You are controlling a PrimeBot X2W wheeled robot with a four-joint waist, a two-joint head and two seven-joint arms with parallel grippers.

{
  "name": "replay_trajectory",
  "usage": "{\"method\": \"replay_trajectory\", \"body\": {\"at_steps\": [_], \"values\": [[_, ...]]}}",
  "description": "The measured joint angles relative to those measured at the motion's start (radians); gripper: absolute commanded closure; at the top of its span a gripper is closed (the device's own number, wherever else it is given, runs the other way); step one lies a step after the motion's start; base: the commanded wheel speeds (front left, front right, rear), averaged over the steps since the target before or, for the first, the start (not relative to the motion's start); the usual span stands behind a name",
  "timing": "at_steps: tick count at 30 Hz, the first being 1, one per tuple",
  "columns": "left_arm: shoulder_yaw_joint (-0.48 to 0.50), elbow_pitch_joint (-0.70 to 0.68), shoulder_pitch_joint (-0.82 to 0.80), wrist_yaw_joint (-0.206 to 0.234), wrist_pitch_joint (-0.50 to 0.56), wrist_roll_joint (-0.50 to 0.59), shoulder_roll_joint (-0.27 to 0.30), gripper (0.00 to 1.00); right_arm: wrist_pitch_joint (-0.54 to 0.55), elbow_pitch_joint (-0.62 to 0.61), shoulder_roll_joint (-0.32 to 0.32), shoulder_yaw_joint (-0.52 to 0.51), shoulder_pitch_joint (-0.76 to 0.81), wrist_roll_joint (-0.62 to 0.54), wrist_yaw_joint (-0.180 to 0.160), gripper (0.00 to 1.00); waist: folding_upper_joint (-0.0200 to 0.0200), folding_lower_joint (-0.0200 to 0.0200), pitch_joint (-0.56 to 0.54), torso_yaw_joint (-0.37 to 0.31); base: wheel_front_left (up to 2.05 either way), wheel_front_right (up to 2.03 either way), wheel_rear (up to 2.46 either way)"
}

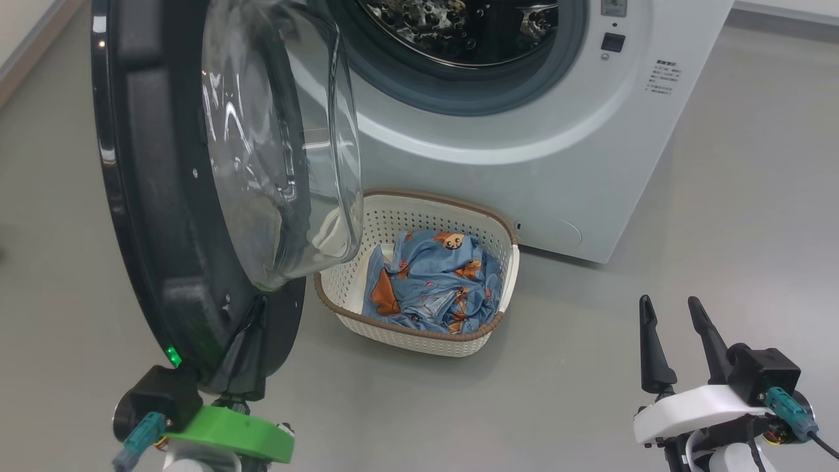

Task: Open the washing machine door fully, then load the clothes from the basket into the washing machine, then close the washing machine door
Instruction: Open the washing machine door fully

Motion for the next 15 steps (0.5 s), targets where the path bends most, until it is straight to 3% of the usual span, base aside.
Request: {"method": "replay_trajectory", "body": {"at_steps": [9,15], "values": [[0.129,0.021,0.017,0.047,0.000,-0.029,0.000,1.00,0.000,0.013,0.001,0.007,0.002,-0.003,0.010,0.00,0.0000,0.0000,-0.013,0.050,0.00,0.00,0.00],[0.194,0.036,0.018,0.056,0.000,-0.041,0.013,1.00,0.000,0.016,0.003,0.021,0.002,-0.009,0.017,0.00,0.0000,0.0000,-0.015,0.050,0.00,0.00,0.00]]}}
